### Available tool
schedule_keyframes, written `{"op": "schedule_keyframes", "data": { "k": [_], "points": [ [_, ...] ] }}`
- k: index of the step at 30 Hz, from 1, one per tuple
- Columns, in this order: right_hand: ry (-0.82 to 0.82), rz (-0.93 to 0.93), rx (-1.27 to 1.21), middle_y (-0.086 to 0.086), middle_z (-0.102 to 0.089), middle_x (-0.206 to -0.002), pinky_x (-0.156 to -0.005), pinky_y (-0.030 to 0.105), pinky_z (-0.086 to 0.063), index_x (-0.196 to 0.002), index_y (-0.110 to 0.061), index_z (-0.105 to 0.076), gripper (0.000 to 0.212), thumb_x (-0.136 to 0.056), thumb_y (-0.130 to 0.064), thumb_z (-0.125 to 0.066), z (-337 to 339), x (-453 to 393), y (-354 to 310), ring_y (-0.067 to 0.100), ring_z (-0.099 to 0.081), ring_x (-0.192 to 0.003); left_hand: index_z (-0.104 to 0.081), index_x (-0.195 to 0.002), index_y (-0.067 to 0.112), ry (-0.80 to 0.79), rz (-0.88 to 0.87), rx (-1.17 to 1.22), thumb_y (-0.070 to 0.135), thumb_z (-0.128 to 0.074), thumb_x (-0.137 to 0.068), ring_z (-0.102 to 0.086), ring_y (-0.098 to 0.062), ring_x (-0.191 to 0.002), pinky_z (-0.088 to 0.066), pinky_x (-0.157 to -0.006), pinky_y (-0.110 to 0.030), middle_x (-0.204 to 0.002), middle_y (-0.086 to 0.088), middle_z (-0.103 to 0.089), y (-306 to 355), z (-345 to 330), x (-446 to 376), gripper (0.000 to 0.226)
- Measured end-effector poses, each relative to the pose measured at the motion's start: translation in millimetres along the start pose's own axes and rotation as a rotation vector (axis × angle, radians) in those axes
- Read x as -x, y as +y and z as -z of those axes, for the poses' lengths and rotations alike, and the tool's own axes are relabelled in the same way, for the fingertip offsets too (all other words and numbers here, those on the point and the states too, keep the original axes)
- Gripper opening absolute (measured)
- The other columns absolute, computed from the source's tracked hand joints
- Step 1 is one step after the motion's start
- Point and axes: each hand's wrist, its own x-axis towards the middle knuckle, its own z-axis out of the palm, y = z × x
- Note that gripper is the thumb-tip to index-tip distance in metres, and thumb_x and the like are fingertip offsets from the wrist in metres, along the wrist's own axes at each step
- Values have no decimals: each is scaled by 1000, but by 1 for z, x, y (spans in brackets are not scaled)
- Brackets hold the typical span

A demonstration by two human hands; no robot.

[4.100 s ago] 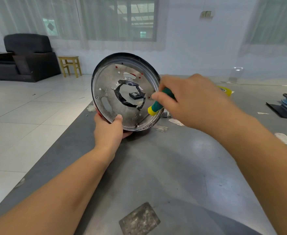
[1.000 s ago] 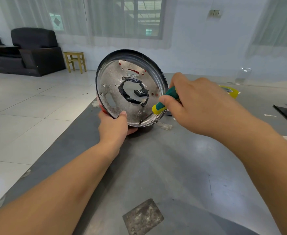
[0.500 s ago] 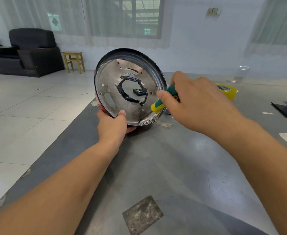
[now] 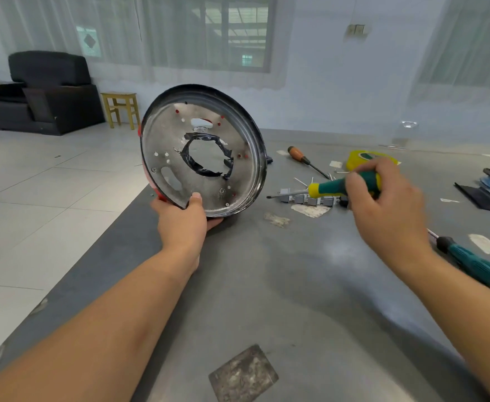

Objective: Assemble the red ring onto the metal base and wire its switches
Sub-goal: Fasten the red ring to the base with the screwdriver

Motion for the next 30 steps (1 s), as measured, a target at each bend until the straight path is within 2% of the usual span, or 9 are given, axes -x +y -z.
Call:
{"op": "schedule_keyframes", "data": {
  "k": [3, 6, 8, 12, 18, 24, 26, 28, 30],
  "points": [
    [-129, -78, -66, -2, -70, -76, -68, 35, -55, -102, -39, -58, 14, -89, -38, -52, -11, 13, 30, 16, -67, -68, -39, -134, 17, 2, 17, 54, 9, -63, -102, -66, -12, -101, -65, -63, -36, -119, 7, -56, 3, 1, 1, 41],
    [-338, -100, 6, -8, -71, -85, -61, 12, -46, -110, -45, -58, 22, -92, -32, -60, -22, 21, 48, 2, -64, -72, -42, -140, 16, -24, 26, 82, 9, -64, -101, -69, -20, -109, -66, -68, -41, -127, 1, -60, 5, 3, 3, 46],
    [-453, -60, 130, -8, -70, -92, -63, 10, -43, -113, -42, -59, 28, -88, -30, -66, -26, 23, 52, 1, -61, -77, -46, -139, 15, -38, 37, 94, 10, -66, -99, -72, -25, -109, -66, -70, -43, -126, 0, -65, 7, 4, 5, 45],
    [-600, 61, 301, -5, -68, -108, -83, 33, -49, -118, -33, -59, 34, -85, -28, -67, -28, 23, 49, 17, -58, -94, -52, -136, 16, -87, 57, 111, 21, -68, -99, -79, -26, -95, -65, -66, -38, -121, -3, -71, 10, 4, 9, 40],
    [-572, 127, 370, -15, -58, -112, -90, 36, -48, -123, -34, -56, 38, -93, -57, -52, -26, 22, 47, 12, -54, -105, -61, -118, 19, -137, 52, 47, 45, -63, -101, -78, -30, -86, -59, -54, -31, -113, -14, -75, 14, 5, 16, 32],
    [-307, -163, -182, -23, -67, -98, -65, 8, -42, -120, -35, -62, 44, -97, -66, -41, -25, 10, 24, -7, -63, -82, -75, -90, 27, -207, 26, 2, 81, -58, -78, -69, -24, -59, -48, -42, -30, -84, -8, -77, 18, 4, 23, 58],
    [-337, -228, -351, -19, -69, -85, -63, 19, -48, -114, -31, -66, 49, -92, -69, -46, -25, 9, 18, 1, -62, -70, -82, -88, 32, -240, 34, -25, 89, -54, -71, -76, -25, -76, -57, -57, -37, -90, -2, -81, 19, 4, 23, 65],
    [-387, -317, -477, -10, -70, -80, -65, 37, -51, -106, -27, -67, 45, -86, -65, -54, -26, 7, 15, 17, -64, -73, -83, -93, 38, -272, 27, -41, 94, -53, -69, -78, -32, -97, -62, -80, -54, -99, -3, -82, 19, 4, 25, 68],
    [-389, -413, -590, 6, -73, -88, -73, 52, -57, -101, -23, -68, 33, -83, -49, -61, -27, 6, 12, 34, -67, -82, -83, -94, 39, -303, 21, -36, 99, -55, -66, -77, -33, -97, -59, -86, -63, -99, -4, -82, 21, 5, 30, 72]
  ]
}}
